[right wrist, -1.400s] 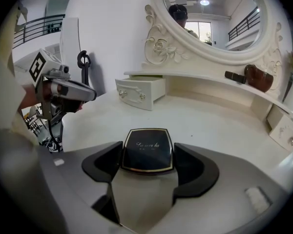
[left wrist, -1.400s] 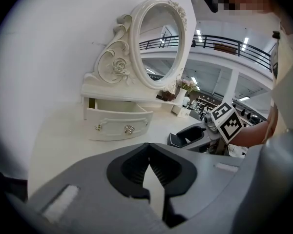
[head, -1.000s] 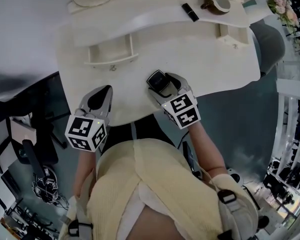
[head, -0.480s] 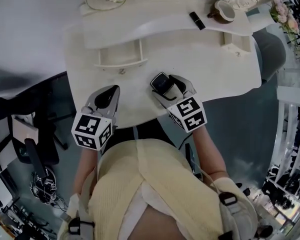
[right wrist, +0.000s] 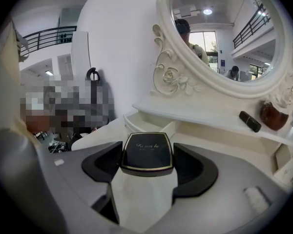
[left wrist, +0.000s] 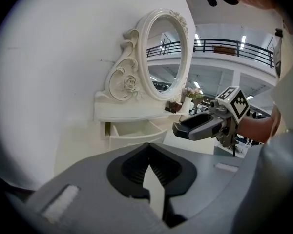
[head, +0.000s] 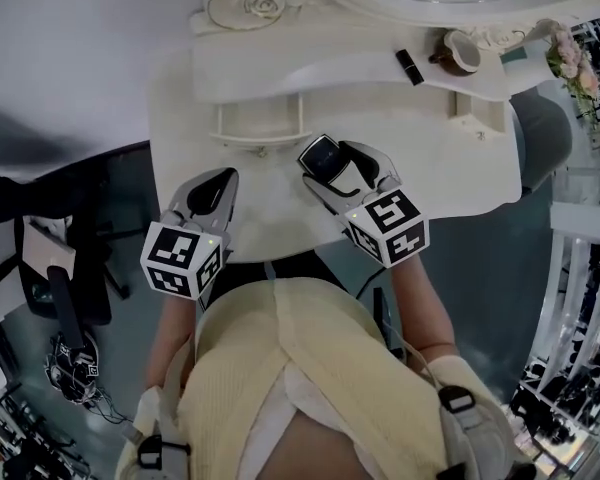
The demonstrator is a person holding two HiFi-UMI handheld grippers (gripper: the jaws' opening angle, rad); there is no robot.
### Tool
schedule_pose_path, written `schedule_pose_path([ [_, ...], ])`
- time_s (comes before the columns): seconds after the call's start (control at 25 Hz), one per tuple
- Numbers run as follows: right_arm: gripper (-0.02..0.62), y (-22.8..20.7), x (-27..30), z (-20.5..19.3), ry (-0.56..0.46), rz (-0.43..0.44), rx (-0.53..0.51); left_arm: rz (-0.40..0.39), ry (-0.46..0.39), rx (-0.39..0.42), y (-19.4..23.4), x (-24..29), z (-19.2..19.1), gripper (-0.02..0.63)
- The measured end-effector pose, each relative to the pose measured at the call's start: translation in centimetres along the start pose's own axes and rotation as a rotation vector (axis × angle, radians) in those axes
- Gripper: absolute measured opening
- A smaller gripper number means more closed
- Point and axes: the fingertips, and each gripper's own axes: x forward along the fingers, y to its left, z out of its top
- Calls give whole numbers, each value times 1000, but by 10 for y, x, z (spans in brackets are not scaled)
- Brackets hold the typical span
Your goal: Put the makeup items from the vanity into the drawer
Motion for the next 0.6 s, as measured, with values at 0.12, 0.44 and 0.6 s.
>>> schedule_pose_path([
  [0.12,327,4,9,18,-7,33,-7,44,-25,21,9,-5,9,2],
  [0.44,327,13,42,41,100,112,-41,99,-88,24,28,-13,25,2],
  [0.6,327,14,56,49,165,141,-19,100,-97,42,32,-14,28,2],
])
